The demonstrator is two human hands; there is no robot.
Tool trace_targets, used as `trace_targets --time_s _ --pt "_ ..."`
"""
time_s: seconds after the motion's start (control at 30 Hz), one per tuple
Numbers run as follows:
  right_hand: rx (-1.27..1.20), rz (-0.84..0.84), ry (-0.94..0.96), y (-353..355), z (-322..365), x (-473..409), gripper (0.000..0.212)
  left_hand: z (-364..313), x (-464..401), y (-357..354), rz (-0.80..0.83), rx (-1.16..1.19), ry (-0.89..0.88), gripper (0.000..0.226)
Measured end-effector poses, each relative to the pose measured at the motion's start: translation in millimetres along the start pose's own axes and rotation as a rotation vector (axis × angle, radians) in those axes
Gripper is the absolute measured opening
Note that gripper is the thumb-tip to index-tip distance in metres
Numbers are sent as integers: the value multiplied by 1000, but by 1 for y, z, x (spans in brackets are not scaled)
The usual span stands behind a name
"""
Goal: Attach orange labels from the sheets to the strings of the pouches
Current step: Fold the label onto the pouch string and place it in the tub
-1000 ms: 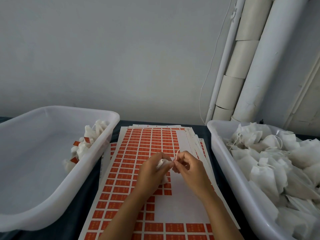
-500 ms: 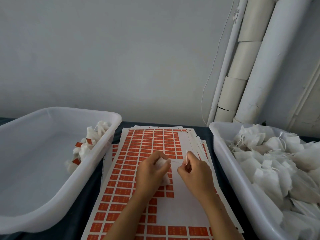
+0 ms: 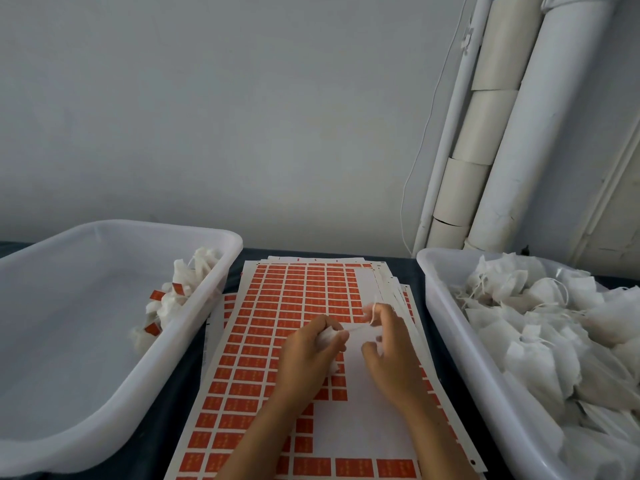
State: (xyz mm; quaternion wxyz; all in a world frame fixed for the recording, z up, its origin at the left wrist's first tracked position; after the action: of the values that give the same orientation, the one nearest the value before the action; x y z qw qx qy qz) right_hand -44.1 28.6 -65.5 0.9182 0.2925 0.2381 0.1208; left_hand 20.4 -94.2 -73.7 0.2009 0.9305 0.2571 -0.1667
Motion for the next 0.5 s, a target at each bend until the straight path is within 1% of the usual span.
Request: trace_targets --time_s 0.03,0.07,0.1,0.17,0.27,0.37,0.5 --pt "-2 34 47 -1 5 1 44 -1 0 0 13 -3 -14 5" --pt "4 80 96 -2 9 3 46 -2 0 0 30 -7 -31 5" --pt "18 127 133 -5 12 5 44 -2 -1 0 47 -19 -49 5" --pt "54 183 159 -10 14 7 32 -2 -1 0 67 -57 -75 6" --pt "90 145 149 -8 10 5 19 -1 -1 2 37 -37 -48 7" --pt "121 123 157 -4 8 4 19 0 -1 3 17 -2 3 9" --pt "132 142 150 -7 7 3 16 0 -2 4 27 0 14 13"
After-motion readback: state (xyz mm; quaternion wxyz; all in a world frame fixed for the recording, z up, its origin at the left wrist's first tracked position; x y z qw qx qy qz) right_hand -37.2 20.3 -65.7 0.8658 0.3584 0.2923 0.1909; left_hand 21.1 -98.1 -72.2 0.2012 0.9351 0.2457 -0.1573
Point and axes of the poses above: each hand's wrist, its own x-axis away from the middle knuckle, its own y-axis out of the back of the hand, z = x × y, the point moved 4 cm from there along -x, towards the middle knuckle, and after that the axes turned 5 degrees about -y, right-handed, at the moved point
